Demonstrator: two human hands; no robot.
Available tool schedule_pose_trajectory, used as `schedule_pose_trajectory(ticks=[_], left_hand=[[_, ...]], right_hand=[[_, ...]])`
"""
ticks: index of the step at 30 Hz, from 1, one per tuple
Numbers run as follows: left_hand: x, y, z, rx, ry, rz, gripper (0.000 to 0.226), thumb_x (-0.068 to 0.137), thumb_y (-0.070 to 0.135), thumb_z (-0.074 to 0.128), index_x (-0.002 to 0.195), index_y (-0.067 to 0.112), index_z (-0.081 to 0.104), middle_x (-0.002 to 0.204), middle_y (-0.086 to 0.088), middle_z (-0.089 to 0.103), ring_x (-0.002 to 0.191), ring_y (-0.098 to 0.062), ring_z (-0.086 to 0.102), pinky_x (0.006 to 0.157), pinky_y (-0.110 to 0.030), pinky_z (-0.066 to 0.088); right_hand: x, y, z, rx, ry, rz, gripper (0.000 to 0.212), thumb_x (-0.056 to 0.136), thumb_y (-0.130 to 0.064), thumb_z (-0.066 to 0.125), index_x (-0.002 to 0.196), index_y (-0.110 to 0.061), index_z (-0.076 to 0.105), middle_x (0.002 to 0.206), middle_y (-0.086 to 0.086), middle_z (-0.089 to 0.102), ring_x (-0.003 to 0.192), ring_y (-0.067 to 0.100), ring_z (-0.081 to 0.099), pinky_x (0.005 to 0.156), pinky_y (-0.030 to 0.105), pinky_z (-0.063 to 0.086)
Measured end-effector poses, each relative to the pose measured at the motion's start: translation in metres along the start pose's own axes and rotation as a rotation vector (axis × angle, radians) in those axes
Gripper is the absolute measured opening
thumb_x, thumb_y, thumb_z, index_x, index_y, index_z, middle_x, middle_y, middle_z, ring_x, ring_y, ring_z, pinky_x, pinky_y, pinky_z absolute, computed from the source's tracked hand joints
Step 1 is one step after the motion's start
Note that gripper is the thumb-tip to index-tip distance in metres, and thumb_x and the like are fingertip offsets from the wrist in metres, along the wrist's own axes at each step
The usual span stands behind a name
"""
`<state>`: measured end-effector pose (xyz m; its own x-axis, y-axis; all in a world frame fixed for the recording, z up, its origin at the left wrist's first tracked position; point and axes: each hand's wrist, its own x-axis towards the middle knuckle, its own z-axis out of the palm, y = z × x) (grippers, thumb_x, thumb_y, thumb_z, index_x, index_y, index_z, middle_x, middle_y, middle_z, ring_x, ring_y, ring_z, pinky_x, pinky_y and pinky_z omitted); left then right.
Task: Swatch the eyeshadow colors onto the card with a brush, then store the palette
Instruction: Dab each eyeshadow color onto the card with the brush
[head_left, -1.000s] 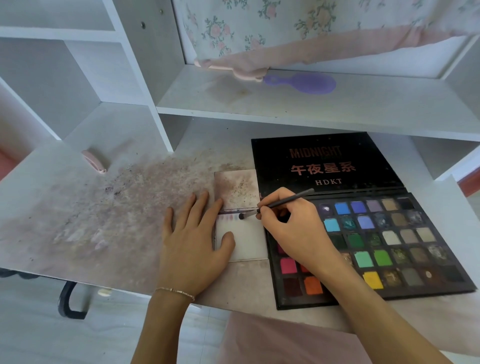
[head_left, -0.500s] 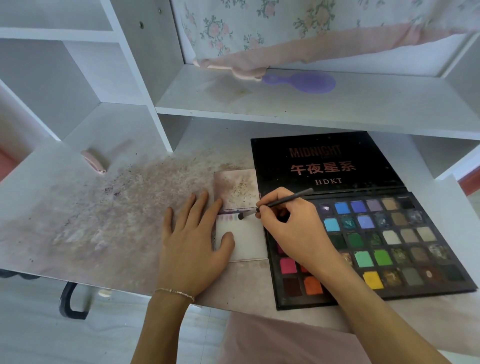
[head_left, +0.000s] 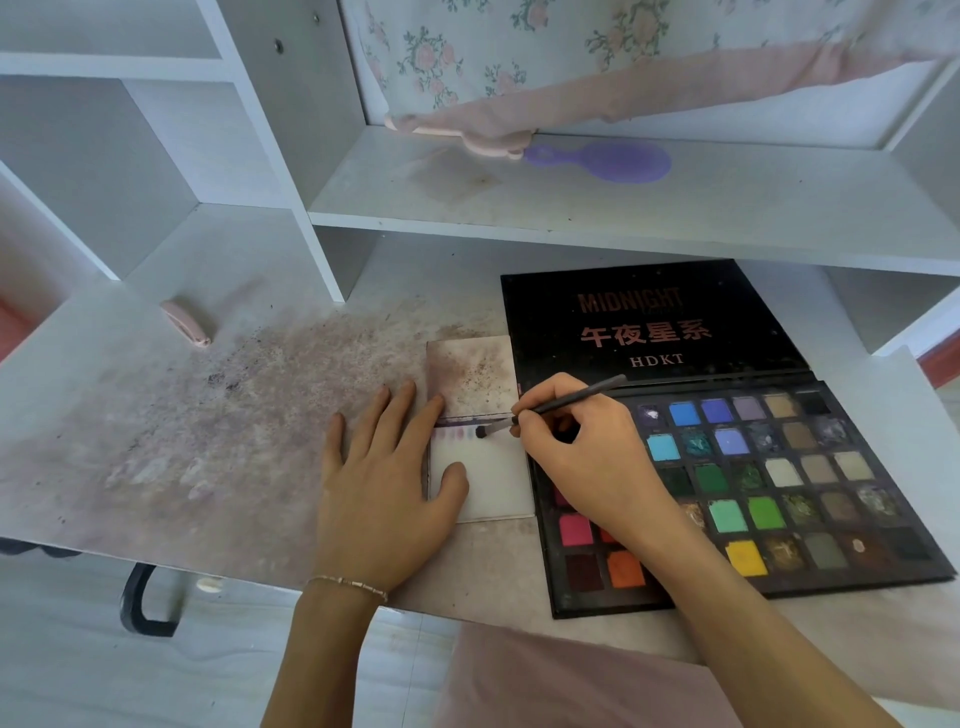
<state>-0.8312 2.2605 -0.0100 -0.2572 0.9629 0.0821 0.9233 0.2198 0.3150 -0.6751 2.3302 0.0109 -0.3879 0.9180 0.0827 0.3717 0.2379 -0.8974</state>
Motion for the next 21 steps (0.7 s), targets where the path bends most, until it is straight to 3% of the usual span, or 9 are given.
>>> schedule_pose_trajectory(ticks=[3, 7, 10, 12, 16, 21], left_hand=[[0.0, 0.0, 0.0, 0.001, 0.001, 0.001, 0.082, 0.067, 0.06, 0.008, 0.141, 0.033, 0.029, 0.154, 0.008, 0.019, 0.143, -0.01, 0.008, 0.116, -0.04, -0.005], [0.0, 0.0, 0.0, 0.002, 0.002, 0.005, 0.081, 0.067, 0.06, 0.008, 0.142, 0.034, 0.028, 0.154, 0.008, 0.018, 0.143, -0.009, 0.008, 0.115, -0.04, -0.006], [0.0, 0.0, -0.001, 0.001, 0.005, 0.012, 0.081, 0.067, 0.06, 0.008, 0.142, 0.034, 0.027, 0.154, 0.008, 0.018, 0.143, -0.009, 0.008, 0.115, -0.04, -0.006], [-0.001, 0.0, -0.001, -0.015, 0.019, 0.014, 0.081, 0.068, 0.06, 0.01, 0.142, 0.033, 0.026, 0.154, 0.007, 0.019, 0.143, -0.009, 0.01, 0.116, -0.039, -0.005], [-0.003, 0.002, -0.002, -0.057, 0.049, -0.004, 0.085, 0.068, 0.061, 0.015, 0.143, 0.024, 0.026, 0.153, 0.001, 0.024, 0.142, -0.013, 0.016, 0.115, -0.035, -0.004], [-0.001, 0.002, -0.001, 0.001, 0.03, -0.01, 0.088, 0.066, 0.061, 0.008, 0.143, 0.024, 0.026, 0.154, 0.003, 0.02, 0.143, -0.012, 0.009, 0.115, -0.035, -0.007]], right_hand=[[0.0, 0.001, 0.0, -0.006, -0.009, -0.009, 0.013, 0.084, -0.016, 0.056, 0.08, -0.028, 0.056, 0.077, 0.0, 0.066, 0.074, 0.007, 0.06, 0.068, 0.021, 0.05], [0.0, 0.0, 0.001, 0.02, 0.054, -0.054, 0.011, 0.087, -0.014, 0.054, 0.085, -0.025, 0.058, 0.077, 0.004, 0.065, 0.072, 0.013, 0.059, 0.064, 0.025, 0.05], [-0.001, 0.0, -0.003, 0.115, 0.091, -0.076, 0.014, 0.088, -0.009, 0.053, 0.09, -0.02, 0.061, 0.079, -0.004, 0.065, 0.072, 0.007, 0.06, 0.064, 0.019, 0.05], [-0.002, -0.001, -0.007, 0.179, 0.125, -0.088, 0.019, 0.088, -0.005, 0.053, 0.089, -0.022, 0.062, 0.08, -0.008, 0.065, 0.076, 0.004, 0.061, 0.067, 0.014, 0.049], [-0.011, -0.001, -0.017, 0.21, 0.197, -0.101, 0.024, 0.088, -0.002, 0.052, 0.087, -0.024, 0.062, 0.081, -0.008, 0.067, 0.077, 0.005, 0.063, 0.07, 0.016, 0.051], [-0.036, 0.005, -0.041, 0.198, 0.346, -0.108, 0.025, 0.087, -0.006, 0.054, 0.085, -0.03, 0.062, 0.082, -0.009, 0.068, 0.077, 0.009, 0.064, 0.067, 0.014, 0.05]])
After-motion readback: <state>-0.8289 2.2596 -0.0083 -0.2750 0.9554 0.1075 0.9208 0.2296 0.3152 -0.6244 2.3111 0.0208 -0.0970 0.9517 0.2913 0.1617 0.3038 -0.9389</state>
